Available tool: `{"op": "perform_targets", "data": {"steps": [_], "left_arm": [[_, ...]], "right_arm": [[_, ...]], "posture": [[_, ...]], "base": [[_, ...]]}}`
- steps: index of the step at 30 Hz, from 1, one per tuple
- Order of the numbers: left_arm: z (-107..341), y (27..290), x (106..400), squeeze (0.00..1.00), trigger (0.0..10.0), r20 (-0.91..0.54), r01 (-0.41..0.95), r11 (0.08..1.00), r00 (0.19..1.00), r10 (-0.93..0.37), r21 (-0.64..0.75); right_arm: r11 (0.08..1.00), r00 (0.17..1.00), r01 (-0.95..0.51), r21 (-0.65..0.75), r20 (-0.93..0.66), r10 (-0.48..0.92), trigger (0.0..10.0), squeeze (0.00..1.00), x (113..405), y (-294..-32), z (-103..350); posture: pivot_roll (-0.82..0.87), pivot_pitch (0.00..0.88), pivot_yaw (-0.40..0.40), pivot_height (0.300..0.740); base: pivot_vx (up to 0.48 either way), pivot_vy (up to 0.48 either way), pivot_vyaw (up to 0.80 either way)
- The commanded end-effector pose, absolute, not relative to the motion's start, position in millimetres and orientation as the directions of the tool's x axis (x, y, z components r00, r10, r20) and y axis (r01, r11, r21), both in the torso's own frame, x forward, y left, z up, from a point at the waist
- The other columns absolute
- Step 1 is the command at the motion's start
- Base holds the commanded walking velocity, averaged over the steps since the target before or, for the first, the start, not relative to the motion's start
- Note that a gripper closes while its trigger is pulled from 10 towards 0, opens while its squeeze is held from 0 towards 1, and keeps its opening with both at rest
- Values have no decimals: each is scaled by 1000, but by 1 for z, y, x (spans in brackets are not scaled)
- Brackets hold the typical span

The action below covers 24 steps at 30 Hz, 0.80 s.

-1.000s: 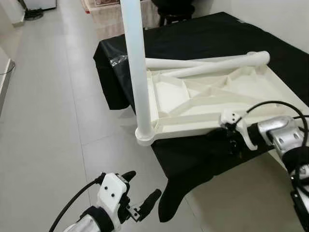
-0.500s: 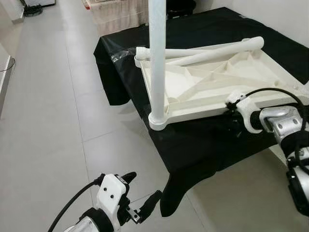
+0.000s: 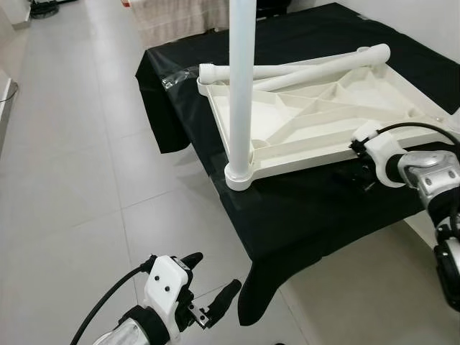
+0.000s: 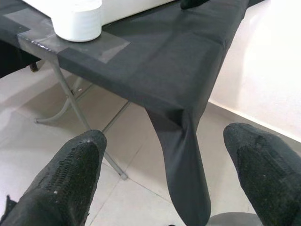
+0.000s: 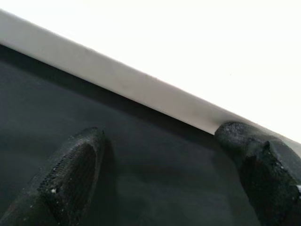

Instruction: Building children table

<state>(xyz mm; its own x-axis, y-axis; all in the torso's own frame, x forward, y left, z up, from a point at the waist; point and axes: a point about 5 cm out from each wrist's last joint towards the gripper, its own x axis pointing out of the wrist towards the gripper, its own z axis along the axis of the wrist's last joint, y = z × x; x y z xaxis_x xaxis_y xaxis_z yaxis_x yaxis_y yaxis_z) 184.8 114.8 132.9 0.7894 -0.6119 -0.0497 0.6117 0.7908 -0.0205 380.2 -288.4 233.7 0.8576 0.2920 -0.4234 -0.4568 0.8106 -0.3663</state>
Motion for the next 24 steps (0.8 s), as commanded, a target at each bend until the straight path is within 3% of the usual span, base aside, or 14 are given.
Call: {"op": "perform_targets", "data": {"steps": [1,2,3,12,16,17,21,24], "left_arm": [[126,122,194,0,10000,-70,535,845,843,-533,2],[126,122,194,0,10000,-70,535,845,843,-533,2],[126,127,203,0,10000,-61,477,879,878,-475,21],[121,137,223,0,10000,-58,363,932,931,-361,24],[120,141,227,0,10000,-63,345,938,938,-342,41],[118,143,229,0,10000,-71,319,947,946,-316,44],[115,145,231,0,10000,-84,306,951,950,-301,51],[112,146,232,0,10000,-90,302,952,951,-297,51]], "right_arm": [[695,750,-661,-283,-255,610,10000,0,375,-255,239],[695,750,-661,-283,-255,610,10000,0,375,-255,239],[631,682,-729,-265,-203,703,10000,0,365,-244,233],[585,598,-797,-150,-60,800,10000,0,326,-215,210],[587,589,-805,-85,0,808,10000,0,314,-194,199],[621,620,-783,-13,55,783,10000,0,306,-173,185],[646,646,-763,22,68,761,10000,0,300,-159,171],[607,608,-794,27,56,792,10000,0,288,-149,162]], "posture": [[51,208,14,740],[51,208,14,740],[37,194,12,740],[-18,155,30,740],[-24,143,33,740],[-26,136,35,740],[-24,120,33,740],[-28,114,33,740]], "base": [[0,0,0],[0,0,0],[0,0,0],[0,0,0],[0,0,0],[0,0,0],[0,70,0],[0,480,0]]}}
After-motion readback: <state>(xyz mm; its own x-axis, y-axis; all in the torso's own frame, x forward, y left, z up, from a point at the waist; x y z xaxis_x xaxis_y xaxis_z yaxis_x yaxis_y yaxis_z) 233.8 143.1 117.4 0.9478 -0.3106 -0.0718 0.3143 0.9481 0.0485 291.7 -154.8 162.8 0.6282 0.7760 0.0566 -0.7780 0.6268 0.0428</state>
